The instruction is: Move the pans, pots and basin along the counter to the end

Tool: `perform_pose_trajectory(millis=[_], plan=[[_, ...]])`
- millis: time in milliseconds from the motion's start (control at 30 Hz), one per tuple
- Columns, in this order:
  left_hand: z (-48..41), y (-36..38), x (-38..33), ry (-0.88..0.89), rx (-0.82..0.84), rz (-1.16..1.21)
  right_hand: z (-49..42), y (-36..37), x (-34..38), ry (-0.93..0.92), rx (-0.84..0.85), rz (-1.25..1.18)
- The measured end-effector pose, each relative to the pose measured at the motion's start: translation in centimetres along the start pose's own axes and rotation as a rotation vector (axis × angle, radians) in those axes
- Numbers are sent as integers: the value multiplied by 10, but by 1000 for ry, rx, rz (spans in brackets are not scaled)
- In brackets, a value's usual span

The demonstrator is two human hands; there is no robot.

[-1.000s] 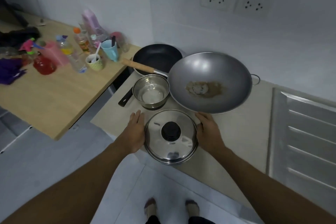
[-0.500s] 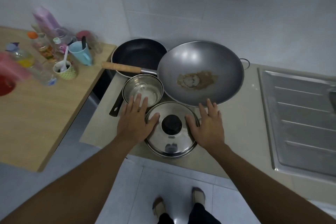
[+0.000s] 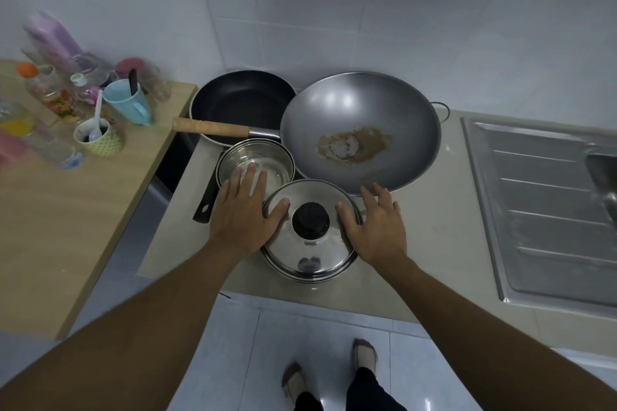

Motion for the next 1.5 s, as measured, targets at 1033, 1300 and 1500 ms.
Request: perform_pose_trajectory(millis=[1033, 1300, 1500], plan=[[-30, -66, -130, 173, 333, 152, 17, -112, -51, 158, 79, -284], [-35, -49, -294, 301, 412, 212, 69, -205, -166, 256, -78, -259], [-2, -28, -449, 504, 465, 245, 130, -268, -284, 393, -180, -251]])
Point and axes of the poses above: each hand's wrist, its own z-axis away from the middle knuckle, its own y-axis out of the palm, x = y × z, the point moved 3 cm from there along -z, towards the middle knuckle, and after that the axes turned 4 degrees about z, right-handed, at the moved point
